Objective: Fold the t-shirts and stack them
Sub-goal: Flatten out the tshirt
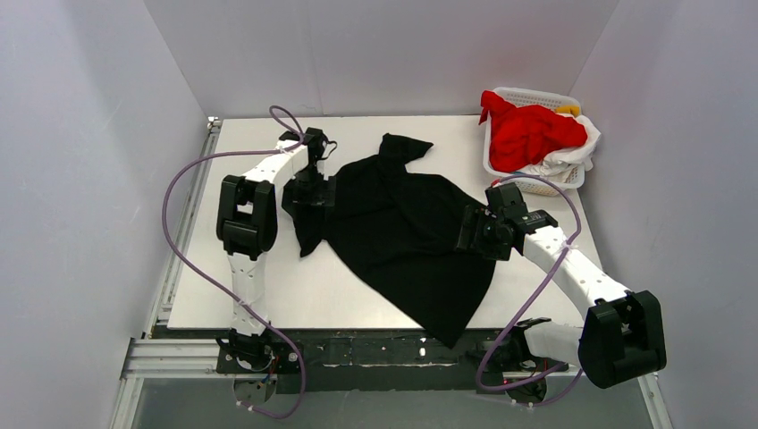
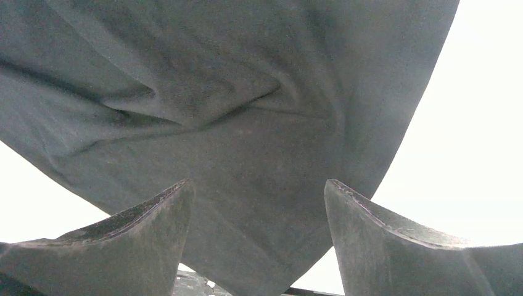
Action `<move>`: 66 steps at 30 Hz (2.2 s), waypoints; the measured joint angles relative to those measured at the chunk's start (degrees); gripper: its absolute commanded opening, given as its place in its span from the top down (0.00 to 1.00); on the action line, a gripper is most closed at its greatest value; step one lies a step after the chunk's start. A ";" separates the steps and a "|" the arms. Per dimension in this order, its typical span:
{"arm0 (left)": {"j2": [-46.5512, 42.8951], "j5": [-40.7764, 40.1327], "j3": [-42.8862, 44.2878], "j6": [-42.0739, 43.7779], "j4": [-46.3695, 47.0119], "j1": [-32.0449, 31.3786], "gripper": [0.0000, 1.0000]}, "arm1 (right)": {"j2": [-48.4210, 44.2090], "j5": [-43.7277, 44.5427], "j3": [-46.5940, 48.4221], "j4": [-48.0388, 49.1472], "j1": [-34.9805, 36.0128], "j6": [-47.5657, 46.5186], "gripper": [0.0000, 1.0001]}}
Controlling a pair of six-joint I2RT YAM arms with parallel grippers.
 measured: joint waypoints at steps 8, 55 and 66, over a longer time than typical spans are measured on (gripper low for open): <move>-6.32 1.05 -0.79 0.22 0.81 1.86 0.14 | 0.90 0.00 -0.22 0.50 0.00 0.00 0.16; -6.45 2.08 -6.99 -3.13 5.29 7.15 1.00 | 20.81 -4.11 5.27 1.73 2.43 1.88 0.24; -16.33 -1.73 -20.50 -10.49 6.75 21.49 1.00 | 33.97 -3.78 19.52 -9.33 -0.59 0.26 0.24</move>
